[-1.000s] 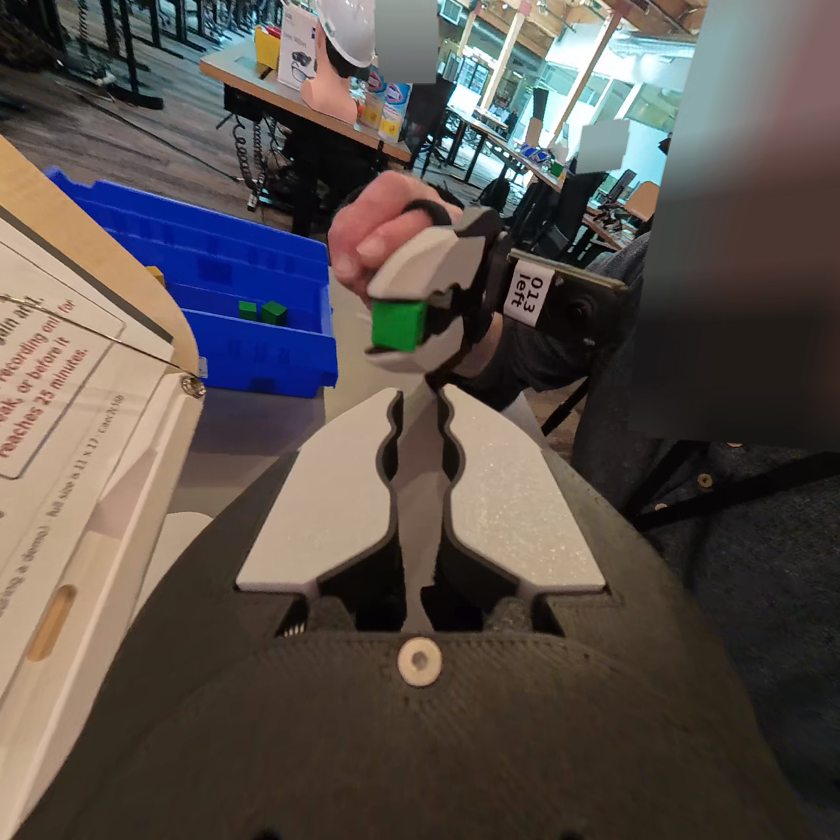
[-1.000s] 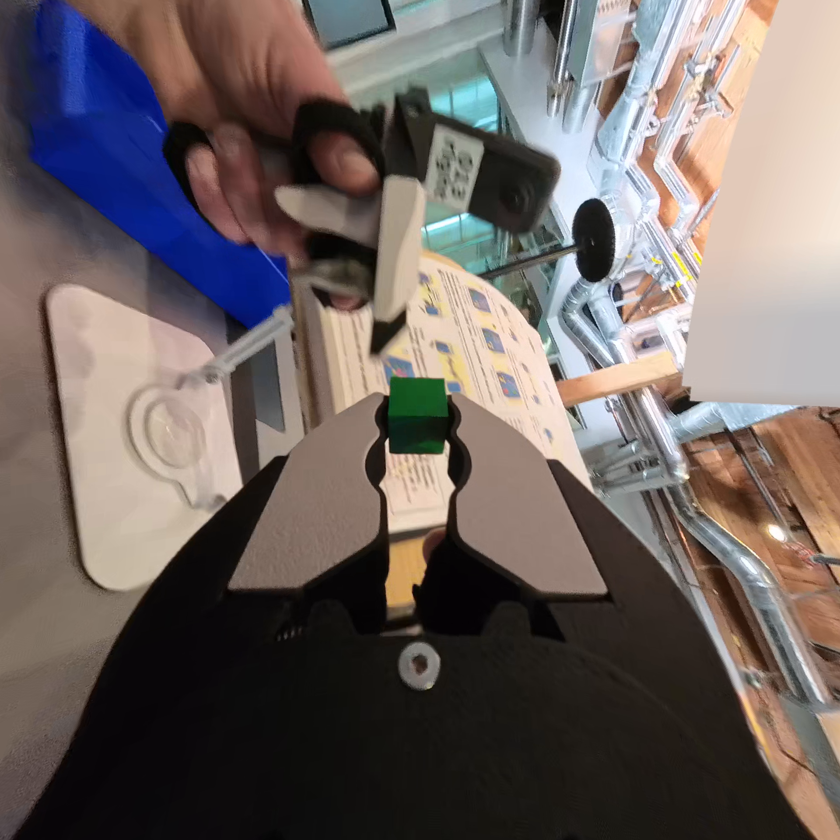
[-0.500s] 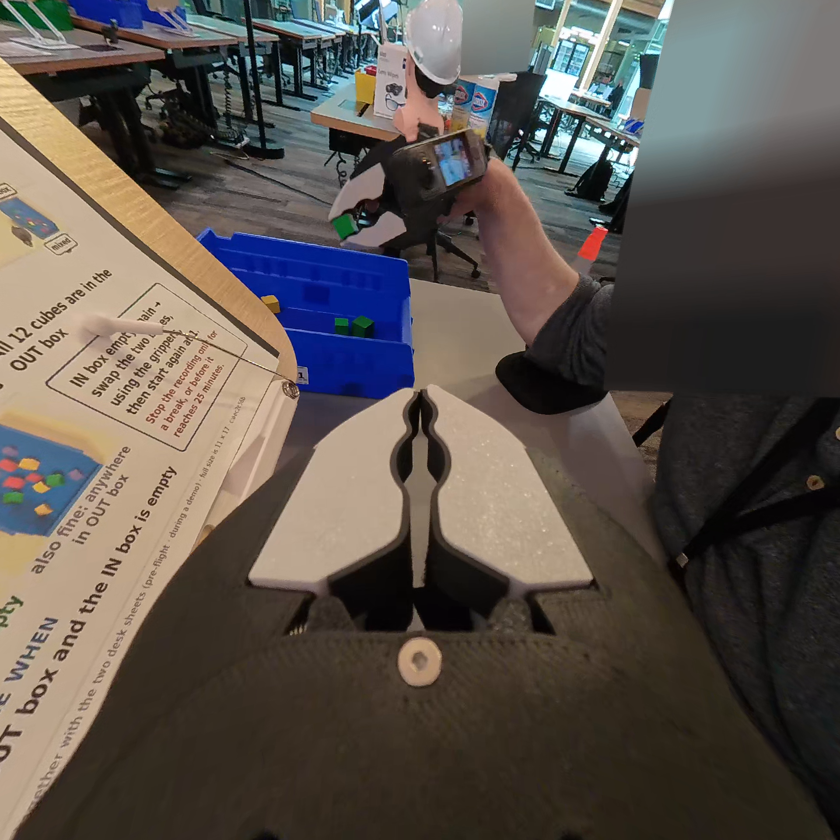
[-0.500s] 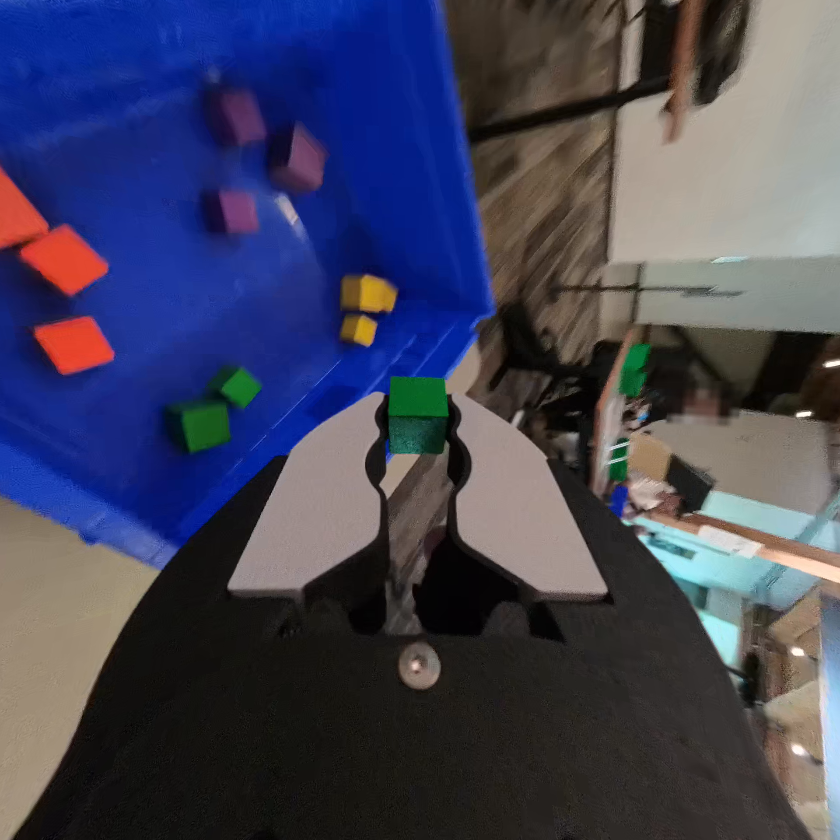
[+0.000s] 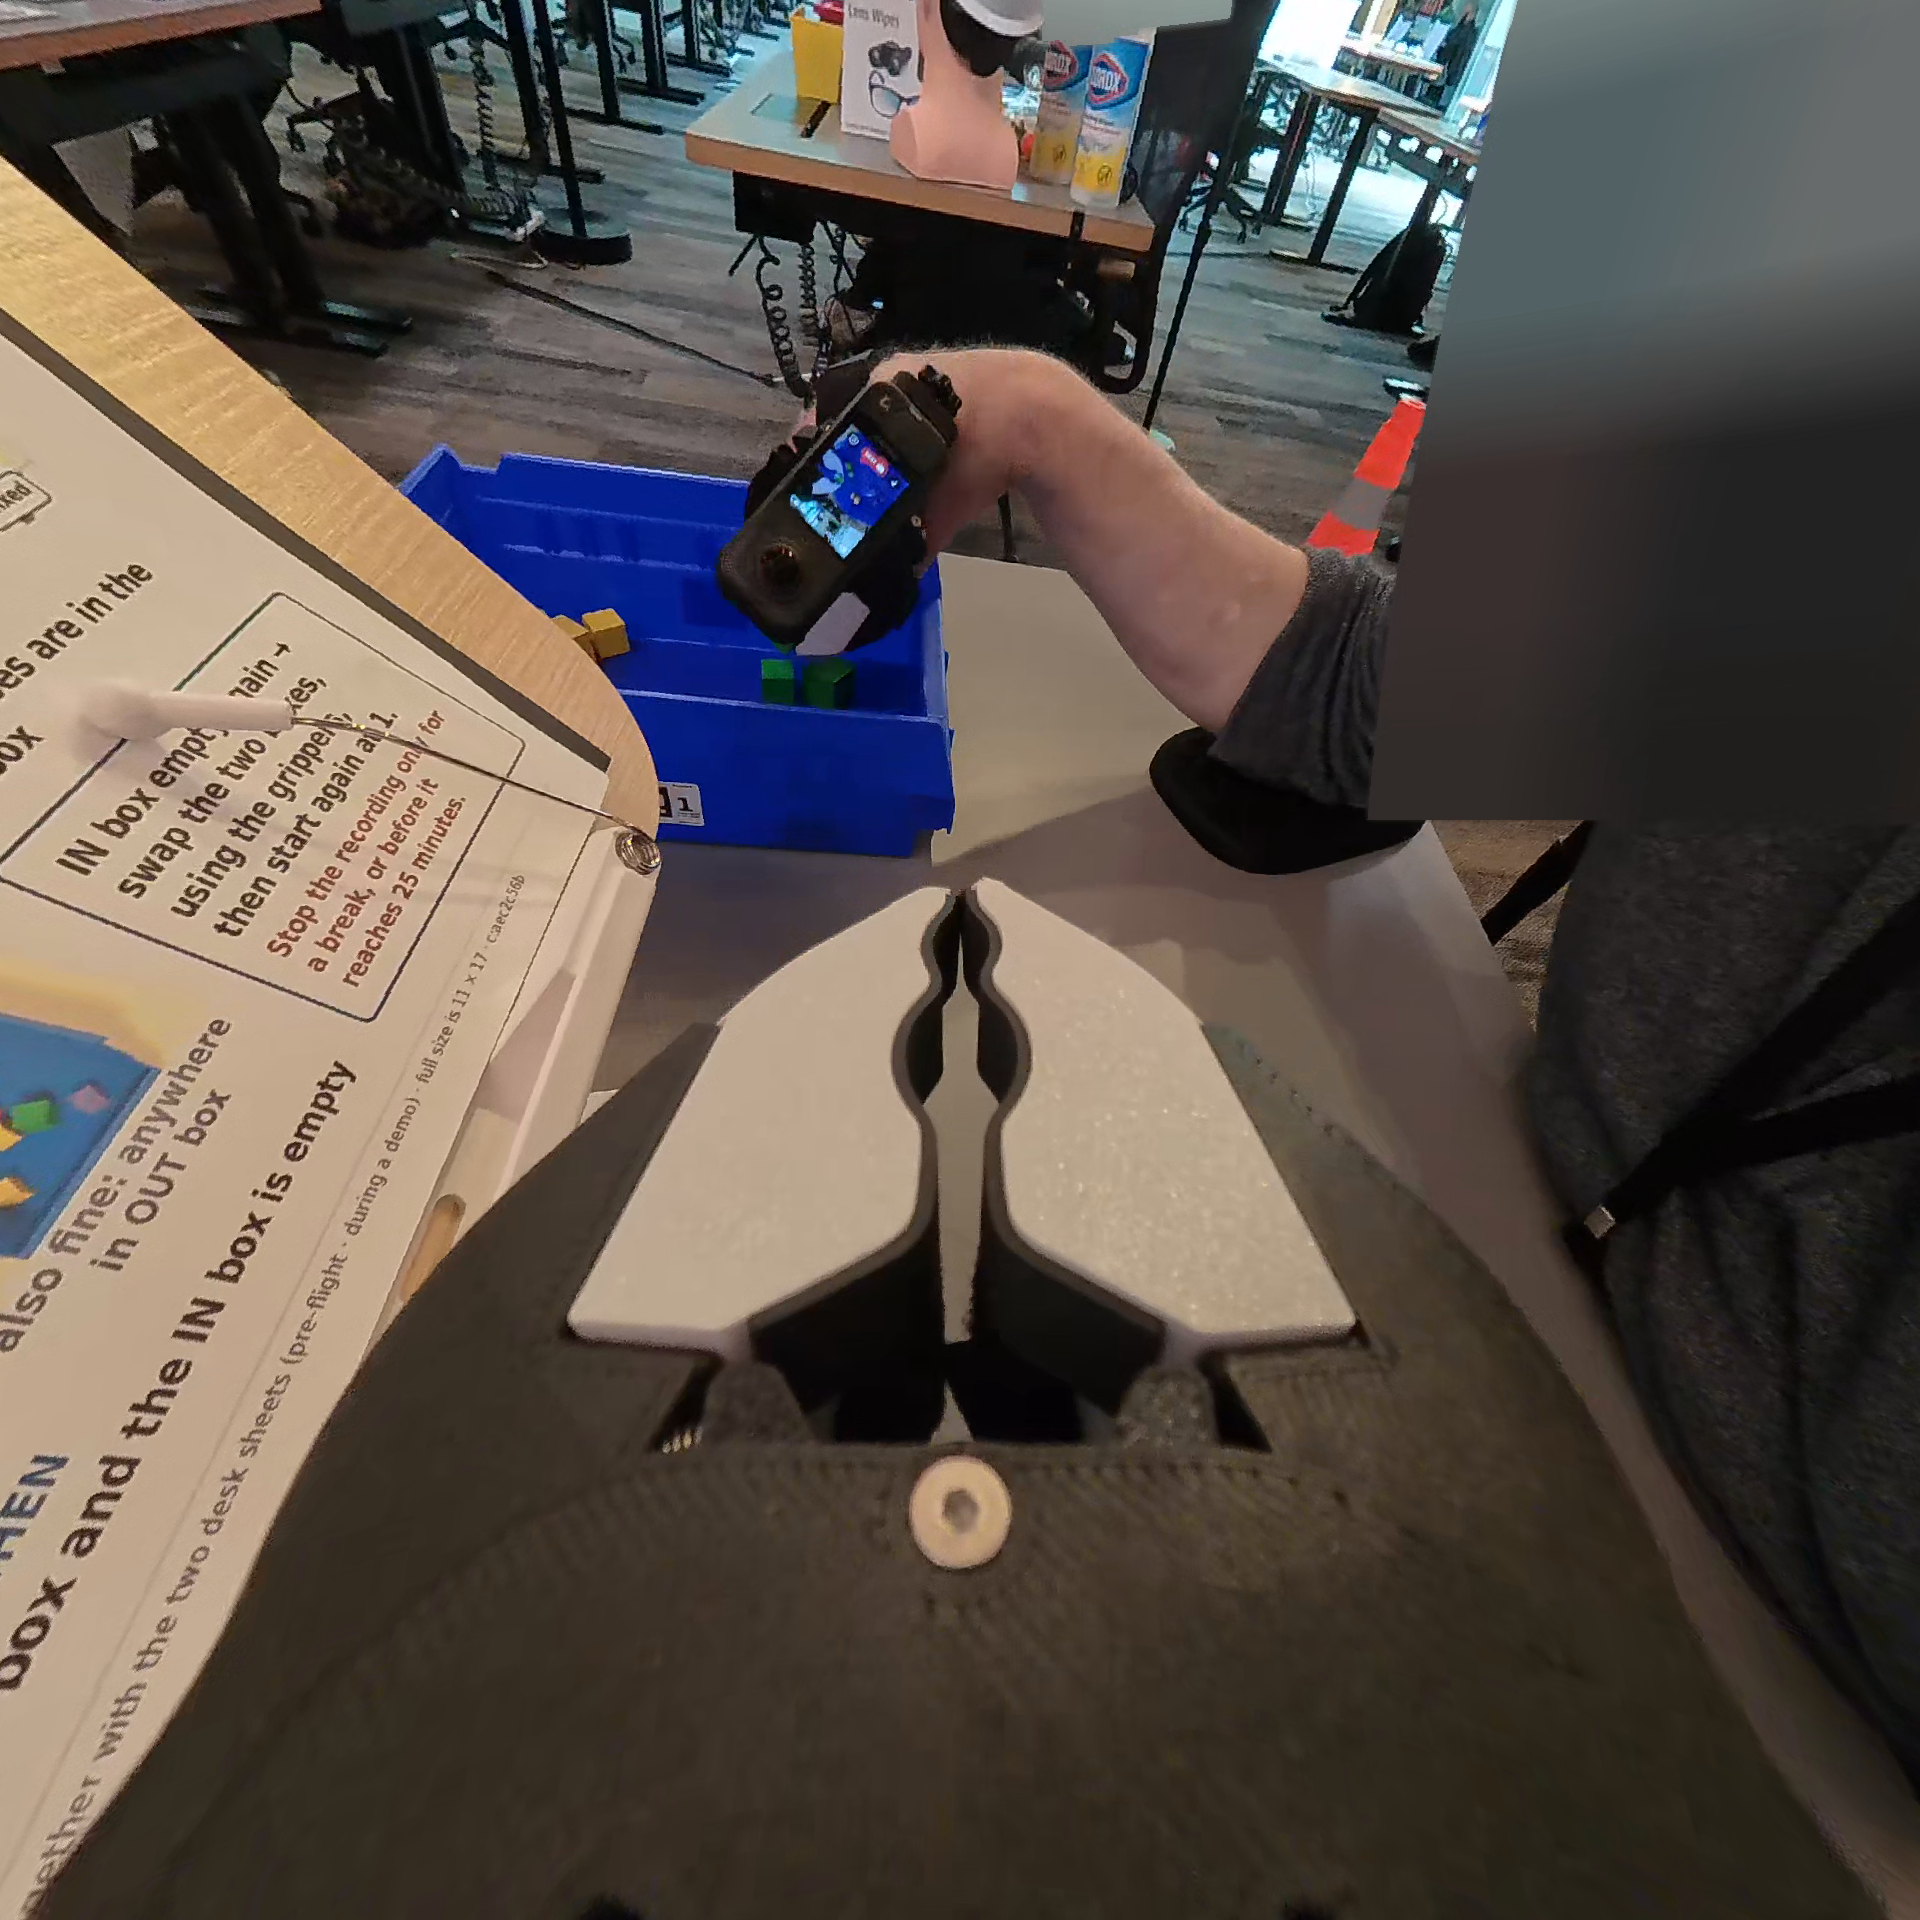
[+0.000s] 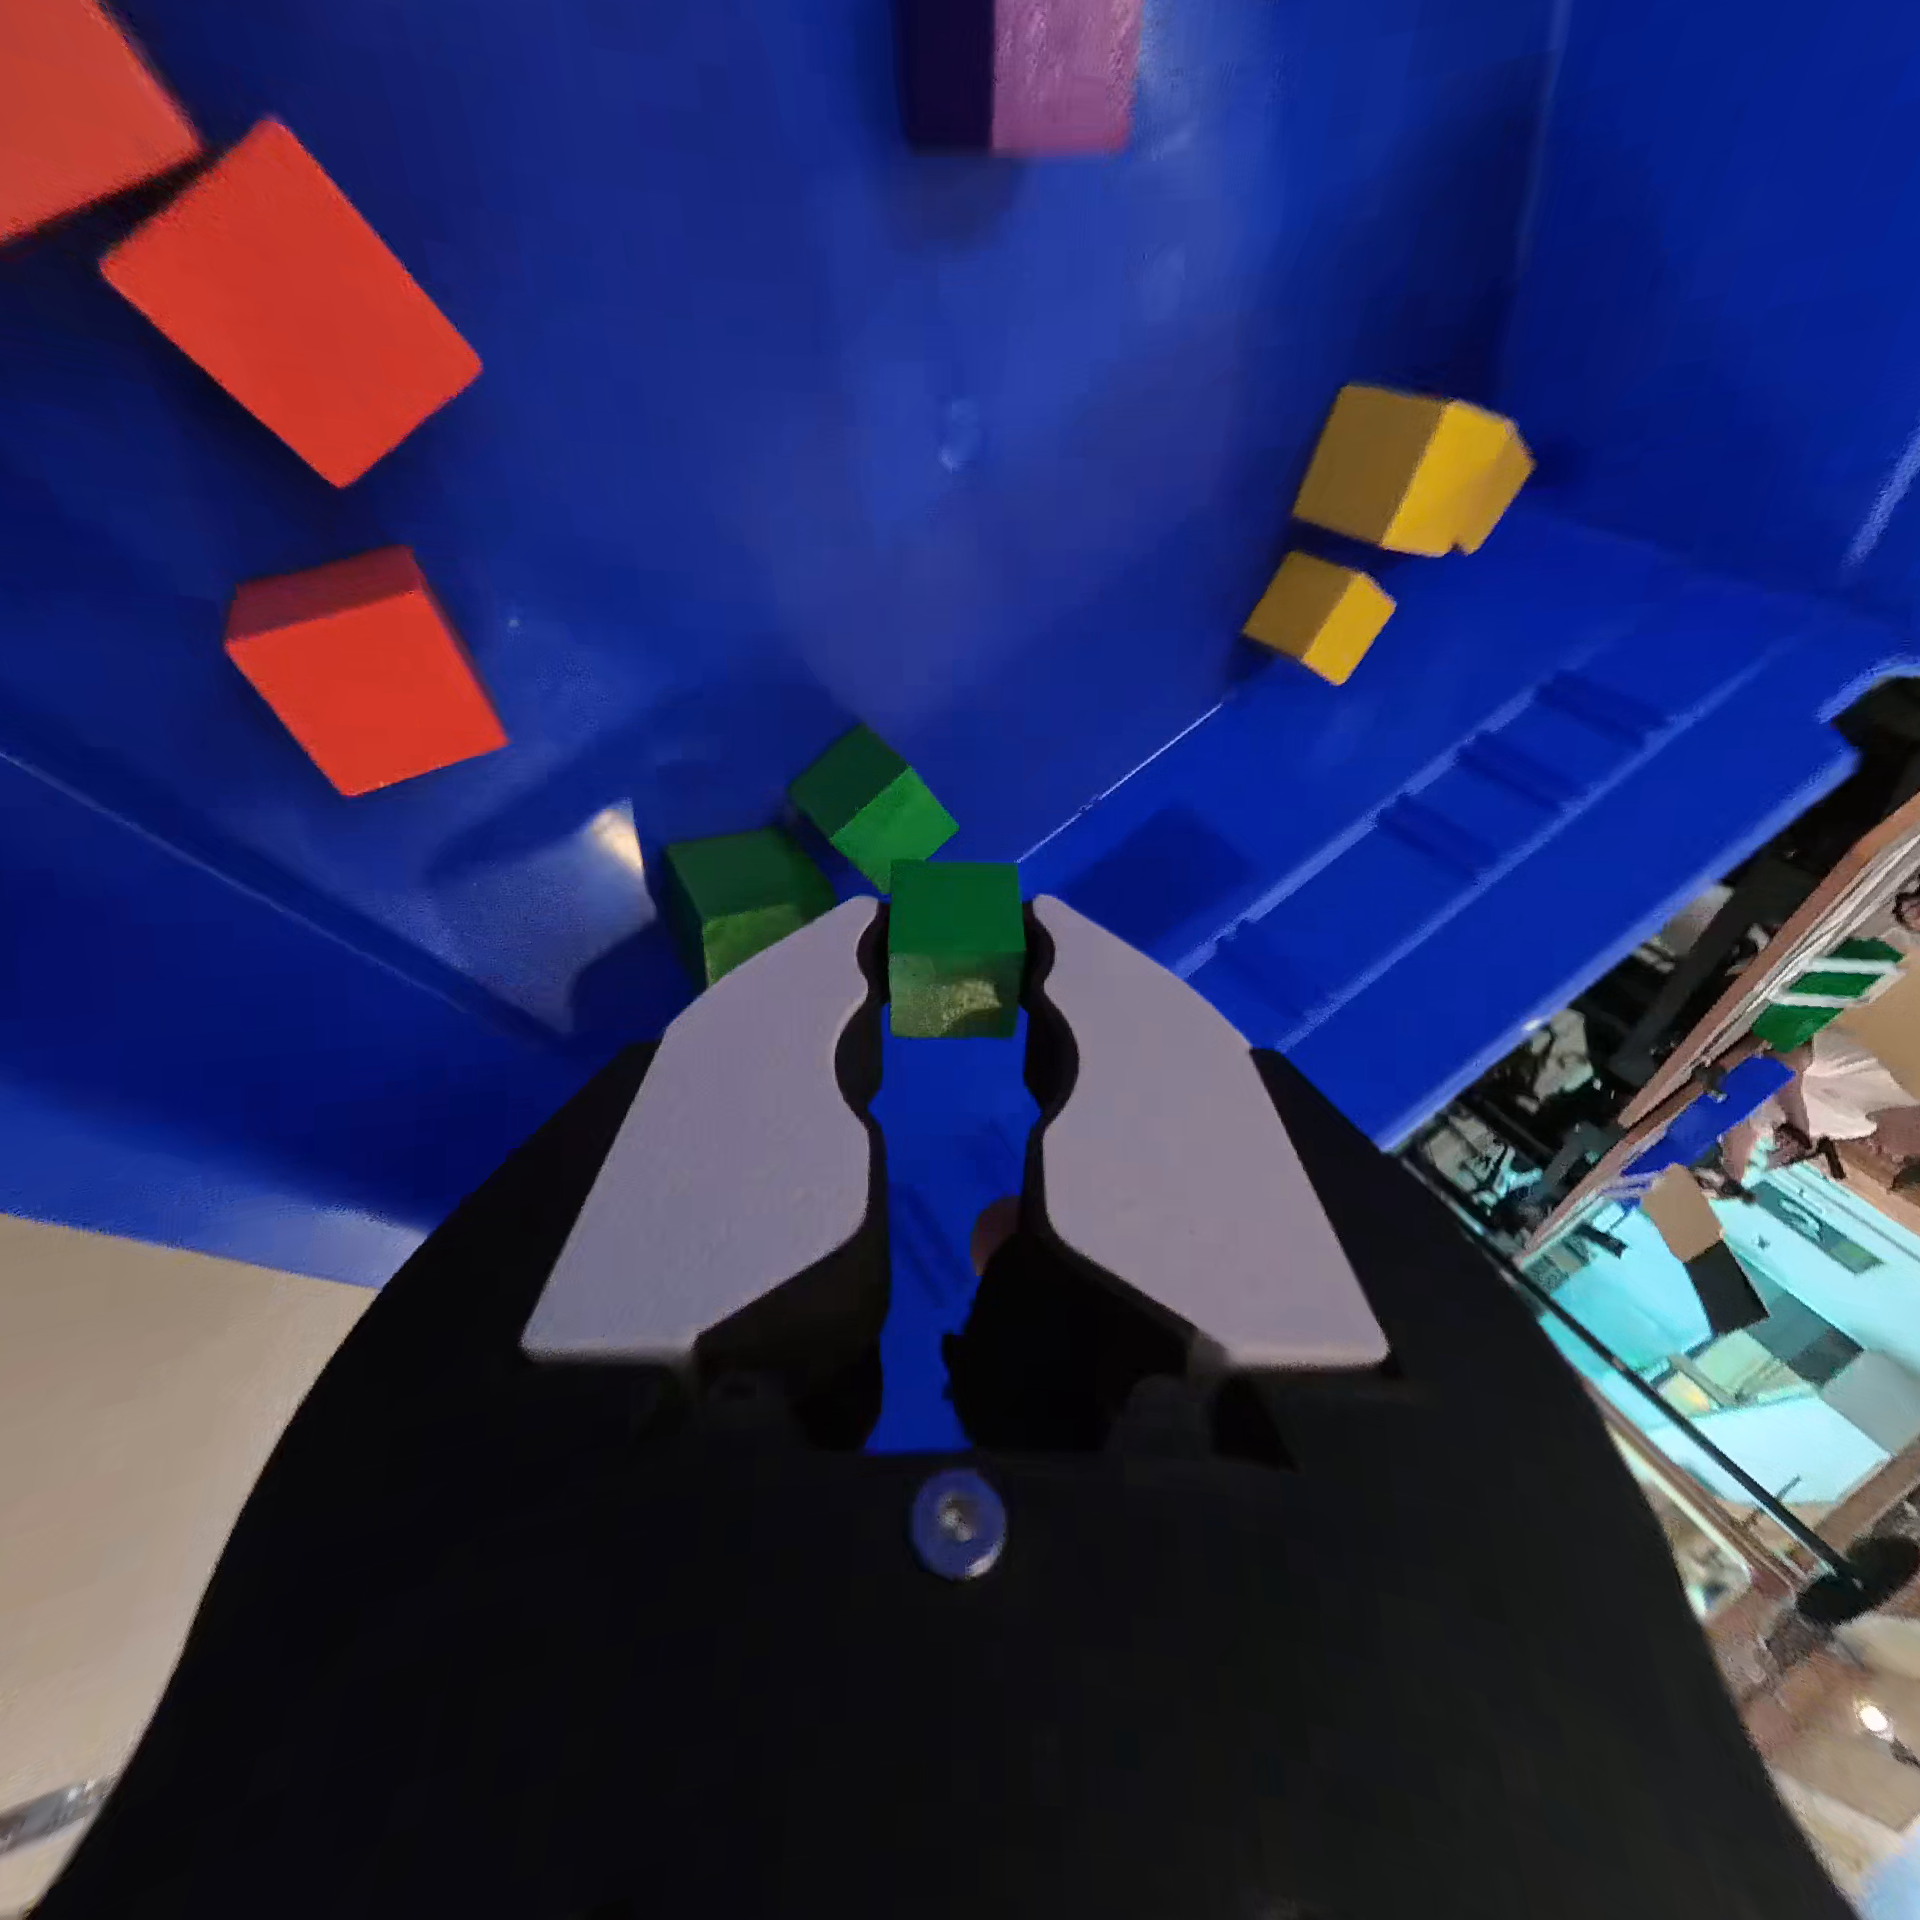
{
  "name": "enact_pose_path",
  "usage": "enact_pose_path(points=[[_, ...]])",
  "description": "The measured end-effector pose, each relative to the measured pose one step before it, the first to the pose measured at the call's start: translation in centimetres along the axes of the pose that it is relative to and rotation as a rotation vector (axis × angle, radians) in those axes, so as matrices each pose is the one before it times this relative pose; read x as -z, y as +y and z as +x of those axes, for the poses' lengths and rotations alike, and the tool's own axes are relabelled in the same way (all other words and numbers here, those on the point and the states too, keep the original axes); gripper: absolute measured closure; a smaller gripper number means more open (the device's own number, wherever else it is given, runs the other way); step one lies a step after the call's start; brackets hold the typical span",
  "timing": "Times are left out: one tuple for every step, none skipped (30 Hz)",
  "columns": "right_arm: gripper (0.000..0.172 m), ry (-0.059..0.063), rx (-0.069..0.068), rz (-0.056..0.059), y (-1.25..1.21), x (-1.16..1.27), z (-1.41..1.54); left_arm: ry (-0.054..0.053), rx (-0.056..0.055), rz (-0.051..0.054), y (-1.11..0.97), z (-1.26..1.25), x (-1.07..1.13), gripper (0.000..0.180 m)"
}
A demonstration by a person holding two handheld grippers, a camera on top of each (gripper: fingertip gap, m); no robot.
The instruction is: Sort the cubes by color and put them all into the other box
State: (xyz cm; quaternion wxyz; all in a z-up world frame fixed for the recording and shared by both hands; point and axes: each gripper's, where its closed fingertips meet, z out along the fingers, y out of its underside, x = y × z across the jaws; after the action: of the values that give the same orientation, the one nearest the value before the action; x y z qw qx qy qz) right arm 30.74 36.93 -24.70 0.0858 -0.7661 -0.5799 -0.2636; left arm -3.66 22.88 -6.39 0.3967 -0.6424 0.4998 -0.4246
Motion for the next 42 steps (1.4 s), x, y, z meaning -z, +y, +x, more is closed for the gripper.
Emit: enact_pose_path(points=[[0.149, -0.0001, 0.0052, -0.0351, 0.387, -0.264, -0.116, -0.0022, -0.0033, -0.0018, 0.008, 0.003, 0.005, 0.18], [0.149, 0.0081, -0.003, -0.0265, 0.227, -0.122, 0.081, 0.0013, -0.0001, 0.001, -0.015, 0.025, 0.016, 0.18], [0.149, 0.0047, -0.0152, -0.0165, 0.063, -0.064, 0.119, 0.0026, 0.001, 0.0013, -0.021, 0.04, 0.013, 0.18], [0.149, 0.0031, -0.0095, -0.0117, -0.002, -0.076, 0.064, 0.0006, 0.0002, 0.0001, -0.008, 0.01, 0.012, 0.18], [0.149, -0.005, -0.0021, -0.0102, 0.009, -0.125, -0.114, -0.0002, 0.0001, 0.0, 0.006, -0.004, 0.019, 0.18], [0.149, -0.01, -0.0017, -0.0113, 0.058, -0.172, -0.2, 0.0011, 0.0007, 0.0003, -0.005, 0.01, -0.003, 0.18], [0.148, 0.0037, -0.0073, -0.0126, 0.109, -0.129, 0.081, 0.0022, 0.0006, -0.0003, 0.01, 0.032, -0.011, 0.18], [0.146, 0.0023, -0.0083, -0.0078, 0.083, -0.057, 0.101, 0.0015, -0.0003, -0.0018, 0.024, 0.041, -0.026, 0.18], [0.144, -0.0009, -0.0027, 0.0027, -0.005, 0.029, 0.032, 0.0005, -0.0014, -0.0033, 0.046, 0.022, -0.038, 0.18], [0.142, -0.0047, 0.0002, 0.0089, -0.039, 0.054, -0.051, -0.0006, -0.002, -0.0042, 0.043, 0.025, -0.023, 0.18], [0.139, -0.0023, -0.001, 0.0073, 0.001, 0.078, 0.001, -0.0027, -0.0022, -0.0033, 0.035, -0.016, -0.012, 0.18], [0.134, -0.0013, -0.001, 0.0023, 0.051, 0.143, 0.032, -0.004, -0.0021, -0.0022, 0.018, -0.034, 0.003, 0.18], [0.133, 0.0041, 0.0048, 0.0144, -0.078, 0.278, 0.069, -0.0067, -0.0022, -0.0013, -0.003, -0.071, 0.031, 0.18], [0.134, 0.0067, -0.0014, 0.0266, -0.223, 0.418, 0.143, -0.0075, -0.0027, 0.0004, -0.023, -0.077, 0.052, 0.18], [0.135, 0.0132, -0.0141, 0.0145, -0.088, 0.435, 0.332, -0.008, -0.0031, 0.0005, -0.039, -0.086, 0.068, 0.18], [0.136, 0.0204, -0.0089, 0.0134, -0.09, 0.438, 0.443, -0.014, -0.0047, -0.0007, -0.034, -0.155, 0.074, 0.18], [0.136, 0.0141, -0.0042, 0.0315, -0.362, 0.487, 0.297, -0.023, -0.0066, -0.0022, -0.005, -0.277, 0.086, 0.18], [0.137, 0.0122, -0.011, 0.0383, -0.489, 0.542, 0.305, -0.0274, -0.0069, -0.0024, 0.001, -0.339, 0.099, 0.18], [0.139, 0.0275, -0.0166, 0.034, -0.485, 0.577, 0.61, -0.0234, -0.0069, -0.0008, -0.003, -0.317, 0.11, 0.18], [0.141, 0.0278, -0.0213, 0.0387, -0.609, 0.613, 0.635, -0.0203, -0.0061, 0.0019, -0.016, -0.315, 0.127, 0.18], [0.142, 0.0198, -0.0198, 0.0455, -0.747, 0.654, 0.48, -0.0208, -0.0038, 0.004, -0.02, -0.361, 0.154, 0.18], [0.143, 0.025, -0.0141, 0.0367, -0.679, 0.59, 0.483, -0.0185, -0.0002, 0.0019, 0.017, -0.378, 0.144, 0.18], [0.144, 0.0334, -0.0058, 0.0095, -0.405, 0.43, 0.509, -0.0128, 0.0042, -0.0036, 0.075, -0.307, 0.151, 0.18], [0.144, 0.0293, 0.0034, -0.001, -0.316, 0.297, 0.333, -0.01, 0.0047, -0.0036, 0.042, -0.231, 0.141, 0.18], [0.144, 0.0202, 0.0048, 0.0131, -0.551, 0.275, 0.137, -0.0135, -0.0007, 0.0008, -0.041, -0.193, 0.17, 0.18], [0.144, 0.0141, 0.0009, 0.0224, -0.739, 0.275, 0.037, -0.0196, -0.0068, -0.0003, -0.039, -0.226, 0.194, 0.18], [0.144, 0.0125, 0.001, 0.0197, -0.731, 0.275, 0.004, -0.0227, -0.0096, -0.0066, 0.039, -0.271, 0.181, 0.18], [0.144, 0.0099, 0.0024, 0.0148, -0.633, 0.275, -0.025, -0.0216, -0.0092, -0.0085, 0.054, -0.267, 0.198, 0.18], [0.144, 0.0044, 0.005, 0.0148, -0.55, 0.269, -0.101, -0.0193, -0.0074, -0.0037, 0.007, -0.262, 0.225, 0.18], [0.145, 0.0011, 0.0045, 0.0155, -0.465, 0.269, -0.125, -0.0171, -0.0056, -0.0004, -0.035, -0.244, 0.252, 0.18], [0.147, -0.0045, 0.0008, 0.0097, -0.29, 0.269, -0.16, -0.0144, -0.0038, -0.001, -0.013, -0.227, 0.237, 0.18], [0.147, -0.0112, 0.0004, 0.0048, -0.113, 0.26, -0.195, -0.0101, 0.0013, -0.0001, -0.004, -0.202, 0.191, 0.18], [0.147, -0.0074, -0.0068, 0.0058, -0.091, 0.297, -0.086, -0.008, 0.0075, 0.0019, -0.005, -0.18, 0.178, 0.18], [0.147, 0.0015, -0.0159, 0.013, -0.235, 0.326, 0.088, -0.0103, 0.0061, 0.0033, -0.032, -0.173, 0.182, 0.18], [0.147, 0.0014, -0.0167, 0.0206, -0.377, 0.356, 0.039, -0.0148, 0.0003, 0.002, 0.005, -0.192, 0.201, 0.18], [0.147, 0.0002, -0.0122, 0.0194, -0.406, 0.321, -0.054, -0.0188, 0.0001, -0.0005, 0.051, -0.284, 0.195, 0.18], [0.147, 0.0075, -0.0062, 0.0118, -0.348, 0.298, 0.013, -0.0173, 0.0047, 0.0013, 0.077, -0.3, 0.185, 0.18], [0.147, 0.0082, -0.0013, 0.0094, -0.333, 0.275, -0.009, -0.011, 0.0061, 0.0012, 0.085, -0.228, 0.146, 0.18], [0.147, 0.0019, -0.0045, 0.0152, -0.427, 0.288, -0.095, -0.0083, 0.0039, -0.0052, 0.17, -0.184, 0.118, 0.18], [0.147, -0.0038, -0.0115, 0.0135, -0.383, 0.273, -0.175, -0.0127, 0.002, -0.0065, 0.16, -0.226, 0.144, 0.18], [0.147, -0.002, -0.0059, 0.0108, -0.324, 0.28, -0.167, -0.0137, 0.0003, -0.003, 0.088, -0.217, 0.164, 0.18], [0.147, 0.0023, -0.0045, 0.0103, -0.3, 0.253, -0.099, -0.0109, -0.0002, -0.0052, 0.134, -0.171, 0.169, 0.18]])
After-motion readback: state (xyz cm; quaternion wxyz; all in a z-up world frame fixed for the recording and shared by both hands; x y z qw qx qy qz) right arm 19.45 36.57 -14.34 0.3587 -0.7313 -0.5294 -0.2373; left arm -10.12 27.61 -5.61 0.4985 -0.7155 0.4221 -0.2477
